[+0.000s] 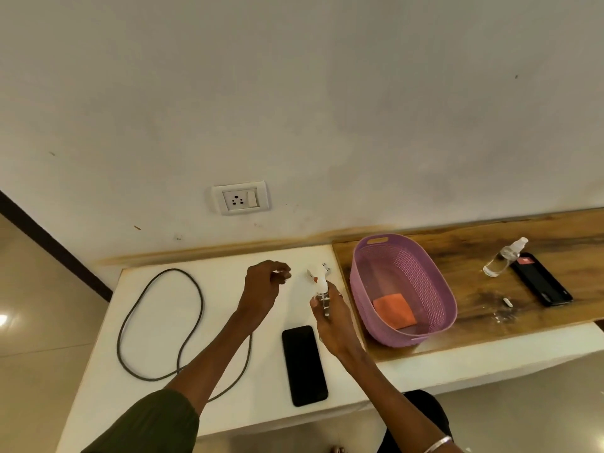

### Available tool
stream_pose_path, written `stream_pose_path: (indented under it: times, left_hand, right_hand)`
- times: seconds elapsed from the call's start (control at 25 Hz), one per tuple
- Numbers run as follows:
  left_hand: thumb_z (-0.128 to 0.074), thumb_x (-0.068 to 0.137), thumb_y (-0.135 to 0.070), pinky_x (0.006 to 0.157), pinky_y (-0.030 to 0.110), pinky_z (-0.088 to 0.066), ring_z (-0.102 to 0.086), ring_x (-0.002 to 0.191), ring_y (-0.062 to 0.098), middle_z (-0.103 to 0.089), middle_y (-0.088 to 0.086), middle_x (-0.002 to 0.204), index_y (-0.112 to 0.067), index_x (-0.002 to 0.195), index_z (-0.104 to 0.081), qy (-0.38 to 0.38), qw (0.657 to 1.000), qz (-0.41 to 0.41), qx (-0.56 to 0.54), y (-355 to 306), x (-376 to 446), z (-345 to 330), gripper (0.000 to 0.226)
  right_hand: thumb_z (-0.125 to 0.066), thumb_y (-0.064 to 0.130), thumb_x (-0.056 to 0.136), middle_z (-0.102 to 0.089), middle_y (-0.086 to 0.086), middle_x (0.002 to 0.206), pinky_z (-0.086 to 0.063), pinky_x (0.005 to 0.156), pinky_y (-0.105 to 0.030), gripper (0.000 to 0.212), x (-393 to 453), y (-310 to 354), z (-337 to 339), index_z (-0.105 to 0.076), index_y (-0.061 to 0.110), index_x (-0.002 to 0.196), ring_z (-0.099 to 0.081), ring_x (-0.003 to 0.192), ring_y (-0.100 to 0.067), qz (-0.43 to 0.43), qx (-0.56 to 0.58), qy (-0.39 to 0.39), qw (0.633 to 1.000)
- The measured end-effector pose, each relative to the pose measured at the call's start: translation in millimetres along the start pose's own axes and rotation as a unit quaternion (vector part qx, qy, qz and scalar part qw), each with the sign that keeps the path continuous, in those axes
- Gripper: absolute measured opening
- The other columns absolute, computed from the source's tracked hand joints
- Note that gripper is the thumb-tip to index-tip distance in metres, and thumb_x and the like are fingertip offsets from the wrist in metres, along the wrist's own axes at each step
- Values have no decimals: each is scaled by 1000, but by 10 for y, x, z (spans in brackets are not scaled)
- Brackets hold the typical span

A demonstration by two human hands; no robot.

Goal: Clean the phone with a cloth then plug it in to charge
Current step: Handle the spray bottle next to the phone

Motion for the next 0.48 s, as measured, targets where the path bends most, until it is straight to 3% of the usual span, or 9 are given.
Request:
stream_pose_path:
  times: [0.2,0.36,0.48]
  left_hand:
    - [-75,82,0,71,18,-53,-69,76,11,-74,0,90,-12,94,-78,-41,998,-29,-25,-393,-17,270,18]
    - [-77,78,1,70,11,-52,-70,73,4,-74,-6,82,-15,90,-74,-32,997,-31,-69,-530,-100,471,20]
    - [-76,80,1,76,17,-56,-72,79,8,-76,-4,87,-11,92,-79,-40,995,-74,-52,-662,-152,607,17]
  right_hand:
    - [-62,41,89,-64,17,96,-47,60,-7,38,118,253,-159,-42,35,121,-65,82,-8,-13,15,23,1000]
    - [-61,41,90,-65,17,106,-43,69,-4,30,47,410,-230,-44,41,113,-64,89,-3,17,1,29,999]
    - [-62,38,90,-65,15,107,-44,78,-9,29,0,581,-235,-50,36,117,-63,91,-3,37,1,26,999]
Point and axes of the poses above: each hand's wrist, its own x-axis towards the middle knuckle, its own z-axis out of the back of the hand, y = z × x, the point moved 1 cm from there along x, towards the middle knuckle
